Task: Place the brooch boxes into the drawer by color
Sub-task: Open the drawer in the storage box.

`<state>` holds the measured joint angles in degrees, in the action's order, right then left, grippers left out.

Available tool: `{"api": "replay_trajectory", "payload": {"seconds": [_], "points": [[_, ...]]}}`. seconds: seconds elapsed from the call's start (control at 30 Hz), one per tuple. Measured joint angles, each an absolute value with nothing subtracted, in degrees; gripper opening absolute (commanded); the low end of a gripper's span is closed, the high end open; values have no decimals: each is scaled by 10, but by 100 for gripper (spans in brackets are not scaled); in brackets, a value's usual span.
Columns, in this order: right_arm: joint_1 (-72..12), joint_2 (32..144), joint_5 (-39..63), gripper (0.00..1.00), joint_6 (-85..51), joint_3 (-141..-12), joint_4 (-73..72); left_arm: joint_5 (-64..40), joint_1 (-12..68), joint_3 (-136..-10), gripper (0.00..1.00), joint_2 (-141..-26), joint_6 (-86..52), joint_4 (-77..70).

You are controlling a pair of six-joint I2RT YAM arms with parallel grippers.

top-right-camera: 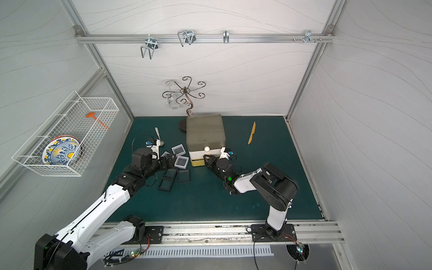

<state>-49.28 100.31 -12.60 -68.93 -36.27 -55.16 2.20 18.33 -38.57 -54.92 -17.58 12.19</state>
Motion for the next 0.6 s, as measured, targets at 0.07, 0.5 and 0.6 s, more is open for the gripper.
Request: {"api": "replay_trajectory", "payload": {"seconds": [0.07, 0.5, 0.6], "points": [[-491, 997, -127, 43, -689, -362, -549, 22, 183, -386, 94, -549, -176, 122], [-484, 1000, -131, 19, -688, -362, -550, 24, 183, -386, 94, -549, -176, 122], [-484, 1000, -130, 18, -687, -359, -553, 24, 183, -386, 94, -549, -176, 122]]}}
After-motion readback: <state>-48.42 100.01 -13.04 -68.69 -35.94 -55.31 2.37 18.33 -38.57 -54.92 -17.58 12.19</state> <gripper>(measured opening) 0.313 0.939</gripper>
